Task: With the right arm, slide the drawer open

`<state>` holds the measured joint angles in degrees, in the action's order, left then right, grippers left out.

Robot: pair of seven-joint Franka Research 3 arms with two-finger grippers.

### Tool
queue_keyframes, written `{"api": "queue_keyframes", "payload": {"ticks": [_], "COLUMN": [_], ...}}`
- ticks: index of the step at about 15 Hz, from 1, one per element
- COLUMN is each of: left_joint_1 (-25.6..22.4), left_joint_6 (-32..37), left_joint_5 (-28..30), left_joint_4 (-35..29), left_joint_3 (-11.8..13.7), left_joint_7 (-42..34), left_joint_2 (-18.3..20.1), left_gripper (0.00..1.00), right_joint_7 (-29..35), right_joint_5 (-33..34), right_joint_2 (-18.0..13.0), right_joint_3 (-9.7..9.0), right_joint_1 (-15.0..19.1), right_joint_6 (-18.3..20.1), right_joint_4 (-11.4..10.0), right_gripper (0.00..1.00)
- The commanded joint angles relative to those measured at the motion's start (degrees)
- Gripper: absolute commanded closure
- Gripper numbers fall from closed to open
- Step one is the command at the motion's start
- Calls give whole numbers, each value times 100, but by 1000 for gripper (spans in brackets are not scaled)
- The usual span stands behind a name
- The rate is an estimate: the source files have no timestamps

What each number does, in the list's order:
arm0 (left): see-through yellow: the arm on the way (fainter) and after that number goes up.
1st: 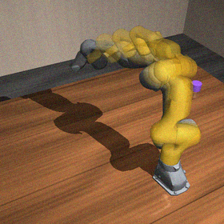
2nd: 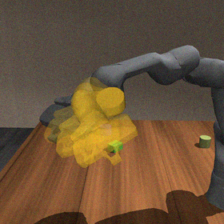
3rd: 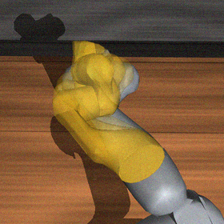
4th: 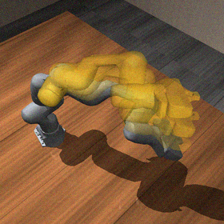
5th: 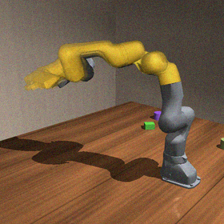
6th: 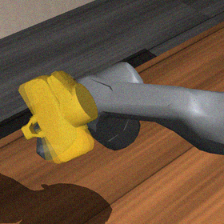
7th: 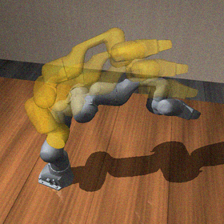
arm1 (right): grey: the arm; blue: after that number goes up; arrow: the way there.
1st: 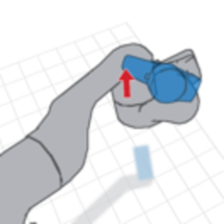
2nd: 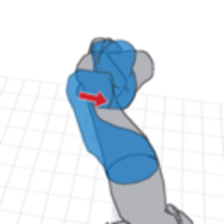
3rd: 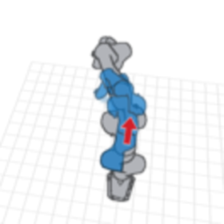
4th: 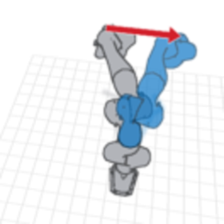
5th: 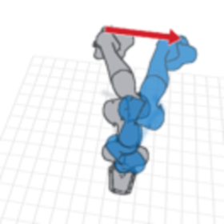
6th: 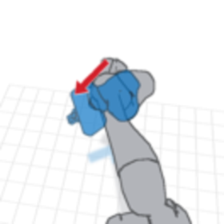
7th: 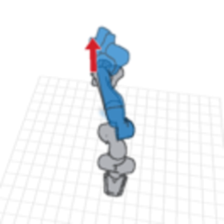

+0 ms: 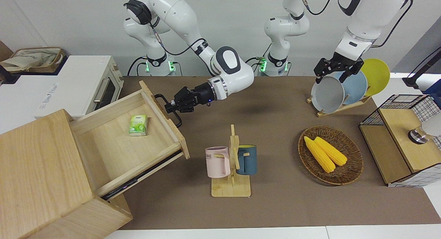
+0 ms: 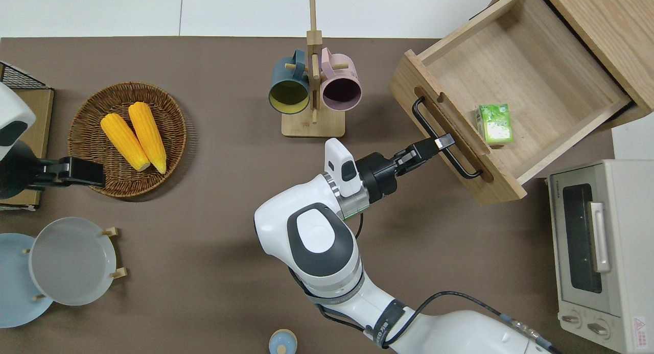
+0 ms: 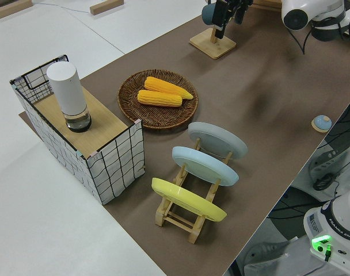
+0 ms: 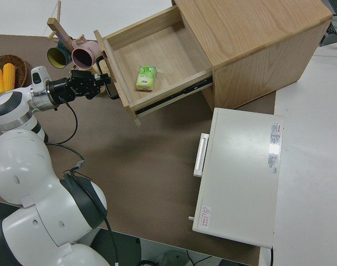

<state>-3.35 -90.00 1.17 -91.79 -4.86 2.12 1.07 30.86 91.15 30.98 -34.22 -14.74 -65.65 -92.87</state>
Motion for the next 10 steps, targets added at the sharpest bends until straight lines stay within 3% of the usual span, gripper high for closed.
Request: {"api": "queue_keyframes", "payload": {"ticks": [1,3,4,10], "left_joint_1": [27,27,27,27], "left_joint_6": [27,27,27,27], "left_joint_5": [-73,-73,-73,-73], "left_joint_4": [4,4,4,4], "left_joint_3": [11,20,20,20], "left_joint_7": [-36,-36,-36,-36], "left_joint_2": [51,51,42,42], "left_gripper": [2,5,2,2], "right_joint_7": [-458,-458,-449,-475], "right_joint_5": [26,78,105,131], "right_joint_2": [-180,-180,-180,-180], "right_joint_3": [-173,-77,2,12], "right_joint_1": [-257,-231,-231,-239], "right_joint_6": [545,501,492,421], "right_joint_4": [164,155,155,164], "right_gripper": [377,65,20,9]}}
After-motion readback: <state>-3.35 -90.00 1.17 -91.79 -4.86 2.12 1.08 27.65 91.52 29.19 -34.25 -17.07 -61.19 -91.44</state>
